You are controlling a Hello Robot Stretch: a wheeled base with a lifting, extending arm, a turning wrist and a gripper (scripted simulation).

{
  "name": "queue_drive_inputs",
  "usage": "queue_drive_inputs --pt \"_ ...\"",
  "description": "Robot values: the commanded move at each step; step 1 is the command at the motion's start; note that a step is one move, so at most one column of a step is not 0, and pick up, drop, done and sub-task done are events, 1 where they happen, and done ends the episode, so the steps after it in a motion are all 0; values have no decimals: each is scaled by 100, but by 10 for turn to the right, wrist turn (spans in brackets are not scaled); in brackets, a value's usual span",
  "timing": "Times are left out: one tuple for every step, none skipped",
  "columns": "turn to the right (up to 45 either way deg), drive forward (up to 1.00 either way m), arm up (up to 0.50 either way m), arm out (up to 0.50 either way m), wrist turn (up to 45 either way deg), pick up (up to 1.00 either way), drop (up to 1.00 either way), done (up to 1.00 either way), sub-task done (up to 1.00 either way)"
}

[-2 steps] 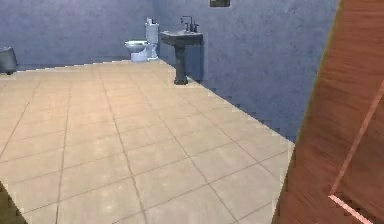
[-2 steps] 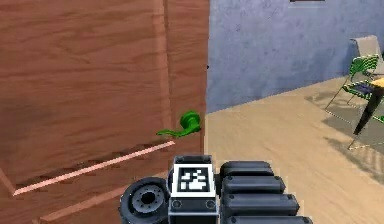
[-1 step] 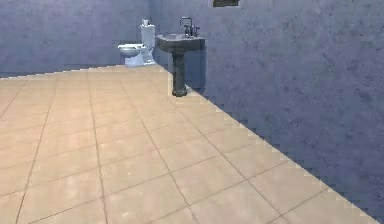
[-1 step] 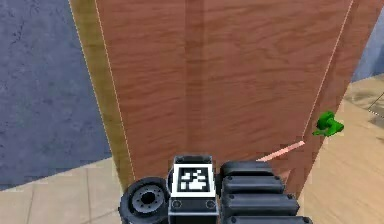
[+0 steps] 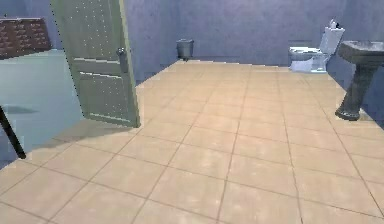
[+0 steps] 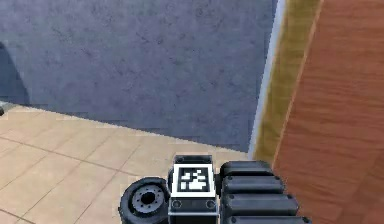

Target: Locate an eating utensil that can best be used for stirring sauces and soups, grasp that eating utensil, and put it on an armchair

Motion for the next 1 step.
queue_drive_inputs --pt "-270 0 0 0 0 0 0 0 0"
